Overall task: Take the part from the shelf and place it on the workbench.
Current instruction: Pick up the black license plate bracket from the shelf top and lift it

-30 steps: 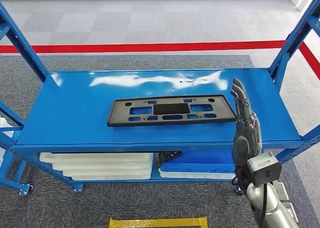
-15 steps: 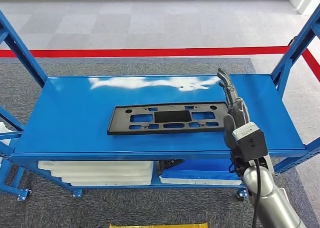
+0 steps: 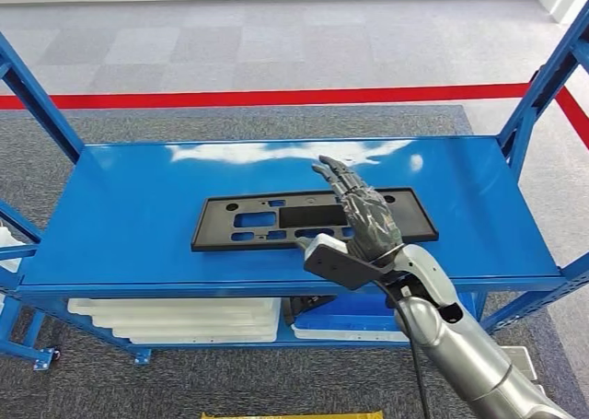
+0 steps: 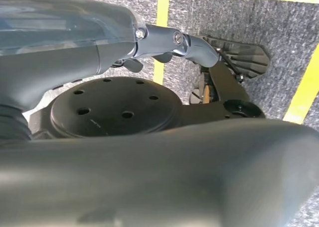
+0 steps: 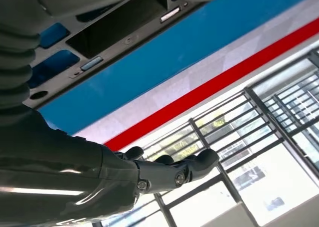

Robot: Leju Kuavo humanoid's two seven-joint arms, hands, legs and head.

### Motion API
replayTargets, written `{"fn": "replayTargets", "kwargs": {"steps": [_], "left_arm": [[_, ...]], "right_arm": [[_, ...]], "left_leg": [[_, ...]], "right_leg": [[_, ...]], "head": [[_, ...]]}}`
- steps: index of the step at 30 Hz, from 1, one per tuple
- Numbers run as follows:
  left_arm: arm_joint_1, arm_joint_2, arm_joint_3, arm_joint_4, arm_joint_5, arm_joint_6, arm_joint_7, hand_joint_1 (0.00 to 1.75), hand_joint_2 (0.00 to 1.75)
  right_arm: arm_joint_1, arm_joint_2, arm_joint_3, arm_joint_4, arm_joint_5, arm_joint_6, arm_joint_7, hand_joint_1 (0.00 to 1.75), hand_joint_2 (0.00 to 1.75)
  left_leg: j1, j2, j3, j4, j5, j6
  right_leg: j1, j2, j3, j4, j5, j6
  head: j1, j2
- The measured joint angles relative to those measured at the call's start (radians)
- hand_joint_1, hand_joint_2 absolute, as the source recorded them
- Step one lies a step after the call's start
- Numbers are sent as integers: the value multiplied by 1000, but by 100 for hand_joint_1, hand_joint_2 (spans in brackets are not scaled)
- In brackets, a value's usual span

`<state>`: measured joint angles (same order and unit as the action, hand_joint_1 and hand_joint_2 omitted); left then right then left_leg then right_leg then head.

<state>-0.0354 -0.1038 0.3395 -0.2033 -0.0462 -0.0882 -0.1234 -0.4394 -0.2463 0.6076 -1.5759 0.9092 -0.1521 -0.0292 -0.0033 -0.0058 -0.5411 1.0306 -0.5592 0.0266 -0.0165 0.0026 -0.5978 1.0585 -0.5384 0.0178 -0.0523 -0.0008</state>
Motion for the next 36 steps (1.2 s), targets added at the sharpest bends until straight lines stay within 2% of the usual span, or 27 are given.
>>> {"fn": "replayTargets", "kwargs": {"steps": [3, 7, 12, 24, 36], "left_arm": [[0, 0, -2, 0, -7, 6, 3, 0, 0], [0, 0, -3, 0, -17, 8, 0, 0, 0], [0, 2, -6, 0, -27, 8, 0, 0, 0], [-1, 7, -9, 0, -40, -3, -6, 0, 0], [-2, 7, -8, 0, -58, -3, -8, 0, 0]], "right_arm": [[-24, 14, 71, 51, 120, -43, 40, 0, 175], [-34, 28, 133, 99, 217, -86, 76, 0, 175], [-38, 44, 180, 152, 265, -87, 86, 0, 175], [-78, 78, 235, 274, 315, 4, 149, 0, 175], [-84, 89, 241, 376, 455, -55, 244, 0, 175]], "left_leg": [[0, 0, 0, 0, 0, -3], [-2, 0, 0, 0, 0, -3], [-5, 0, 0, 1, -1, -3], [-5, 0, 1, 1, -1, -3], [-6, 0, 1, 1, -1, -3]], "right_leg": [[0, -1, 1, 0, 0, 0], [-2, -1, 2, 0, 0, 0], [-4, -1, 2, 0, 0, 0], [-4, -1, 2, 0, 0, 0], [-4, -1, 2, 0, 0, 0]], "head": [[0, 0], [0, 0], [0, 0], [0, 0], [0, 0]]}}
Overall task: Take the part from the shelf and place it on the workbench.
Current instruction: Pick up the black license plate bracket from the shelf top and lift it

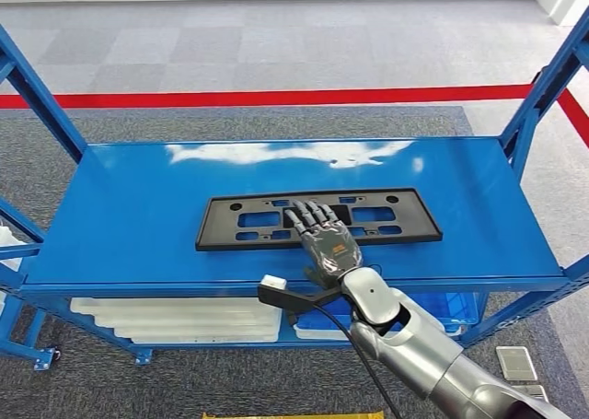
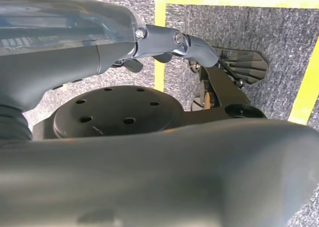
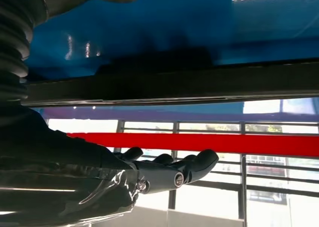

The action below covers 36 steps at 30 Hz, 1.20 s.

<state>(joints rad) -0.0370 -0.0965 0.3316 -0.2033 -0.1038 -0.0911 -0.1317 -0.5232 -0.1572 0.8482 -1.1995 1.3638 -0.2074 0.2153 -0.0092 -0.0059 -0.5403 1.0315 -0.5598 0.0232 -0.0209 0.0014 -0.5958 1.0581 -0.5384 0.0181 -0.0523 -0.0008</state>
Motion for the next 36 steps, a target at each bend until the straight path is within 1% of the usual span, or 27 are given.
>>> {"fn": "replayTargets", "kwargs": {"steps": [6, 16, 23, 27, 28, 31, 32, 36], "left_arm": [[0, 0, 2, 0, -2, -2, -2, 0, 0], [-1, 0, 5, 0, -12, -5, -4, 0, 0], [-1, 0, 7, 0, -22, -16, -6, 0, 0], [-1, 0, 8, 0, -31, -18, -7, 0, 0], [-1, 0, 8, 0, -34, -20, -7, 0, 0], [-1, 0, 8, 0, -37, -23, -11, 0, 0], [-1, 0, 9, 0, -38, -24, -12, 0, 0], [-2, 0, 13, 0, -40, -30, -22, 0, 0]], "right_arm": [[4, 0, -11, 25, 48, -16, 19, 0, 175], [15, 3, -66, 66, 122, -56, 46, 0, 175], [17, 3, -132, 112, 153, -99, 56, 0, 175], [15, 3, -177, 153, 136, -143, 40, 0, 175], [13, 3, -188, 166, 124, -154, 28, 15, 175], [3, 4, -222, 207, 70, -173, -33, 146, 175], [-2, 4, -233, 221, 49, -174, -58, 175, 175], [-18, 3, -265, 272, -8, -174, -132, 175, 175]], "left_leg": [[0, 0, 0, 0, 0, 0], [0, 0, 1, 0, 0, 0], [-1, 0, 3, 0, 0, 0], [-1, 0, 3, 0, 0, 0], [-1, 0, 3, 0, 0, 0], [-1, 0, 4, 0, 0, 0], [-1, 0, 4, 0, 0, 0], [-1, 0, 4, 0, 0, 0]], "right_leg": [[0, 0, 0, 0, 0, 0], [0, 0, 1, 0, 0, 0], [0, 0, 2, 0, 0, 0], [0, 0, 3, 0, 0, 0], [0, 0, 3, 0, 0, 0], [0, 0, 4, 0, 0, 0], [0, 0, 4, 0, 0, 0], [0, 0, 4, 0, 0, 0]], "head": [[0, 0], [0, 0], [0, 0], [0, 0], [0, 0], [0, 0], [0, 0], [0, 0]]}}
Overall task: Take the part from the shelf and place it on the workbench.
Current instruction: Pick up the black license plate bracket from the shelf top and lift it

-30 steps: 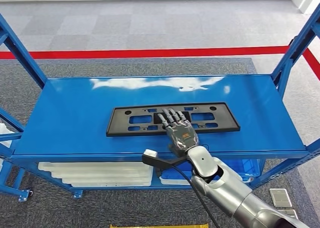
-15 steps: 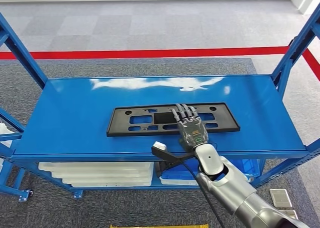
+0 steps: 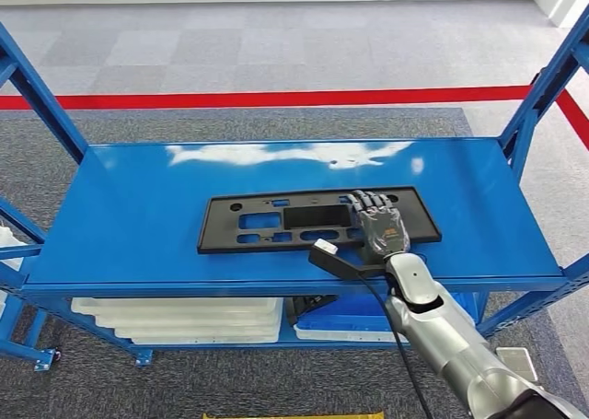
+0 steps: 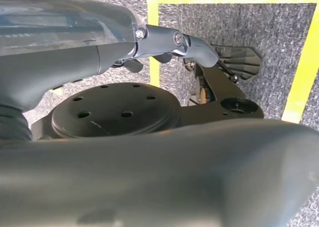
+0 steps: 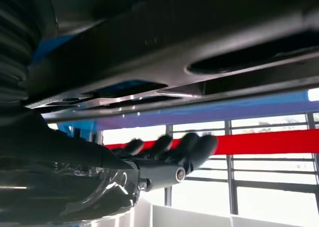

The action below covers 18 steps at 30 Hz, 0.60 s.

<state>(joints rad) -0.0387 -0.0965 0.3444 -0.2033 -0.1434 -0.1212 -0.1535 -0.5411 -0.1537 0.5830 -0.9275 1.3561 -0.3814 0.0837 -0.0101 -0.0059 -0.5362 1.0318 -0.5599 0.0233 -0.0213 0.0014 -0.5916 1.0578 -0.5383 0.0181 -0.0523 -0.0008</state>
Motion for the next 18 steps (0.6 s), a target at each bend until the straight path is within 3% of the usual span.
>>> {"fn": "replayTargets", "kwargs": {"steps": [8, 18], "left_arm": [[-1, 0, 5, 0, 0, -5, -6, 0, 0], [-1, 0, 7, 0, -2, -4, -11, 0, 0]], "right_arm": [[-21, -8, -20, 32, -36, -13, -62, 175, 175], [-20, -21, -20, 35, -39, -37, -67, 175, 175]], "left_leg": [[0, 0, 0, 0, 0, 0], [0, 0, 1, 1, 0, 0]], "right_leg": [[0, 0, 0, 0, 0, 0], [0, 0, 1, 0, 0, 0]], "head": [[0, 0], [0, 0]]}}
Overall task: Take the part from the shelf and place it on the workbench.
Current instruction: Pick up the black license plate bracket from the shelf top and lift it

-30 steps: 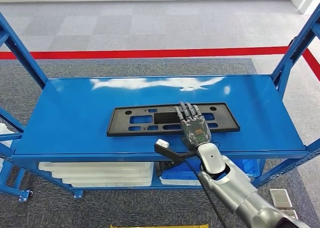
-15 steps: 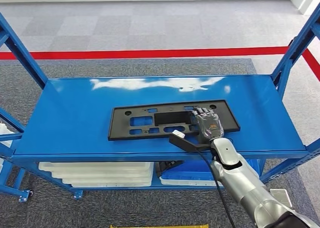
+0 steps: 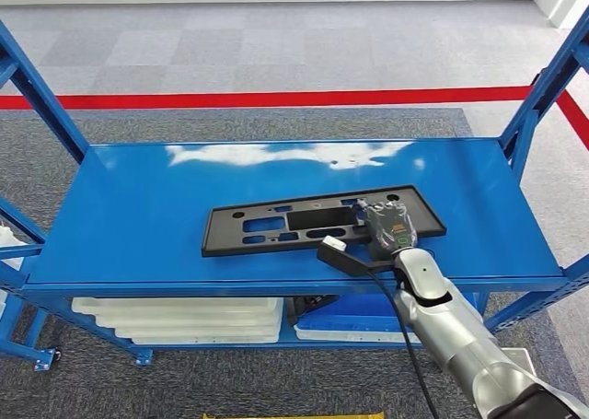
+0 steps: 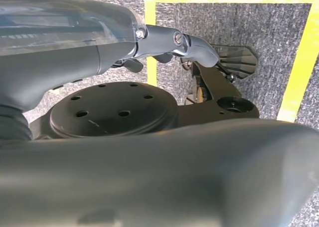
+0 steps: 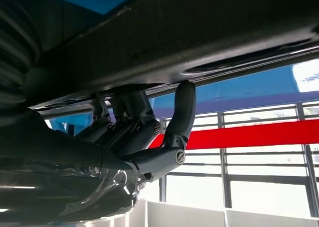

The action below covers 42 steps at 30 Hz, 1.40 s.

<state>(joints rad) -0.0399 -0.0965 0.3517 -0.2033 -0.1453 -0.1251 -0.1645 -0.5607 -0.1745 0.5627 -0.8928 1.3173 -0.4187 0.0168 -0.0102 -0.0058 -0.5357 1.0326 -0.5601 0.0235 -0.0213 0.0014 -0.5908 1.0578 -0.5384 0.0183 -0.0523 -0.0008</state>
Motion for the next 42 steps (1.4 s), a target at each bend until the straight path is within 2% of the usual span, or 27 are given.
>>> {"fn": "replayTargets", "kwargs": {"steps": [8, 15, 19, 23, 28, 42], "left_arm": [[0, 0, 4, 0, -13, 0, -22, 0, 0], [1, 0, 9, 0, -16, 8, -94, 0, 0], [3, 0, 14, 0, -15, 12, -124, 0, 175], [5, 0, 24, 0, -12, 6, -142, 0, 175], [6, 0, 39, 0, -3, -1, -155, 0, 175], [8, 0, 72, 0, 8, 17, -139, 0, 175]], "right_arm": [[60, -30, -16, -105, -42, -41, -16, 175, 175], [177, -86, -60, -378, -184, -39, -88, 175, 175], [246, -116, -89, -556, -309, -36, -145, 175, 175], [299, -144, -116, -727, -432, -3, -194, 175, 175], [338, -168, -140, -861, -544, 41, -243, 175, 175], [425, -176, -173, -995, -690, 73, -317, 175, 175]], "left_leg": [[0, 0, -1, 0, 0, 0], [0, 0, -2, 0, -1, 0], [0, 0, -3, 0, -1, 0], [0, 0, -3, 0, -1, 1], [0, 0, -3, 0, -1, 1], [0, 0, -3, 0, -1, 1]], "right_leg": [[0, 0, -1, 0, 0, 0], [0, -1, -2, 0, 0, 0], [0, -1, -3, 0, 0, 0], [0, 0, -3, 0, 0, 0], [0, -1, -3, 0, 0, 0], [0, -1, -3, 0, 0, 0]], "head": [[0, 0], [0, 0], [0, 0], [0, 0], [0, 0], [0, 0]]}}
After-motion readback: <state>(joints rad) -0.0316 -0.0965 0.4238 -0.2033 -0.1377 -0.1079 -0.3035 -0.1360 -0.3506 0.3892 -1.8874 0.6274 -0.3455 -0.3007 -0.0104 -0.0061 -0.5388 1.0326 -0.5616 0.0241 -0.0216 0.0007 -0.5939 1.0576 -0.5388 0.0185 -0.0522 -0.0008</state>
